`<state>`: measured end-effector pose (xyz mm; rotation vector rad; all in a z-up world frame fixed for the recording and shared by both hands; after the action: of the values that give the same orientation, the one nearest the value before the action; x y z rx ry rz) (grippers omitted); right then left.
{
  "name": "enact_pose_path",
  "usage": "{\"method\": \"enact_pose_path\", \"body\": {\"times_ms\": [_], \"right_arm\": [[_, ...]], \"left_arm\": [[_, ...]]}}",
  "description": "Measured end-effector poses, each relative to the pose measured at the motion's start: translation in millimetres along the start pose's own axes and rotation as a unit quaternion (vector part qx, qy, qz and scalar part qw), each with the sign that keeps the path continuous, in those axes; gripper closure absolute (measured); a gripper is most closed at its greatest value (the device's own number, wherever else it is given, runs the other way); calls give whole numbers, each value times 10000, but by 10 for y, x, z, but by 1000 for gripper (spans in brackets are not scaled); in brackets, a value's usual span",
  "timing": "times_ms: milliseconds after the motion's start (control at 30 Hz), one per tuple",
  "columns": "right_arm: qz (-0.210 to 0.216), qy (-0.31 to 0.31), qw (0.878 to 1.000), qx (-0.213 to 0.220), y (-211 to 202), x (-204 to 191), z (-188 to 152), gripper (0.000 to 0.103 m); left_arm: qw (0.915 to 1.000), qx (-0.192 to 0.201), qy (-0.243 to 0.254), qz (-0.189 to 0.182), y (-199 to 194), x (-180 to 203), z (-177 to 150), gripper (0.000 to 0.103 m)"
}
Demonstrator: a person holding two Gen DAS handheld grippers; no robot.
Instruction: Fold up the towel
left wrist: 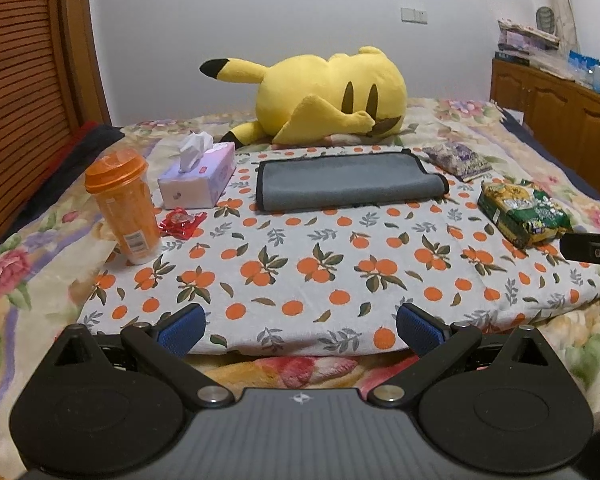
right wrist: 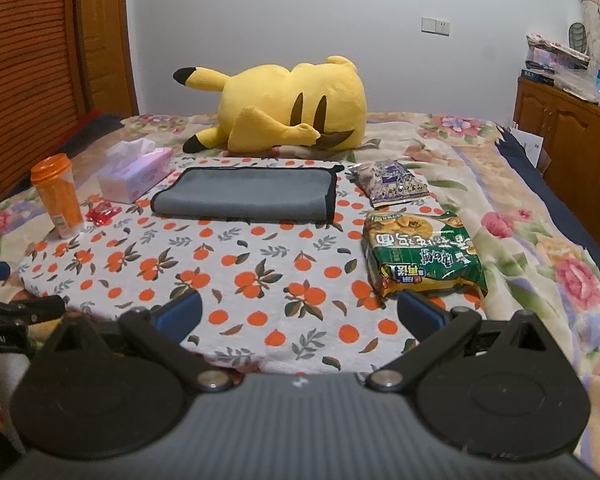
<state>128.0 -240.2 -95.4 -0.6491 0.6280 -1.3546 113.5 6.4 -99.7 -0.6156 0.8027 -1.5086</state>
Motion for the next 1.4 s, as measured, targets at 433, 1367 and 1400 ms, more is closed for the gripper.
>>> {"method": "enact_pose_path", "body": {"times_ms": [433, 1367, 1400], "right_arm": [[-29, 30, 9995, 315, -101, 13, 41, 0], [-129, 82, 9951, 978, -330, 54, 110, 0], [-130, 89, 9949, 995, -337, 57, 110, 0]], "left_arm": [[9990, 449, -28, -21, -165, -5, 74, 0], [9937, 1121, 20, -7, -424, -5, 150, 0], [9935, 1134, 20, -7, -431, -2, 151, 0]]}}
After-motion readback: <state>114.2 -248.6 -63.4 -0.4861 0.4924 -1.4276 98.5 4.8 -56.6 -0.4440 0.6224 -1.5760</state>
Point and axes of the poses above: each gripper's, at about its wrist camera, not at the fingertips, and y roughly the way its jaws point, x to its right, z to its top, the point moved 9 cm from there along y, roughly the way its jaws point, and after that the axes turned 15 degrees about -x, right-handed, at the moved point
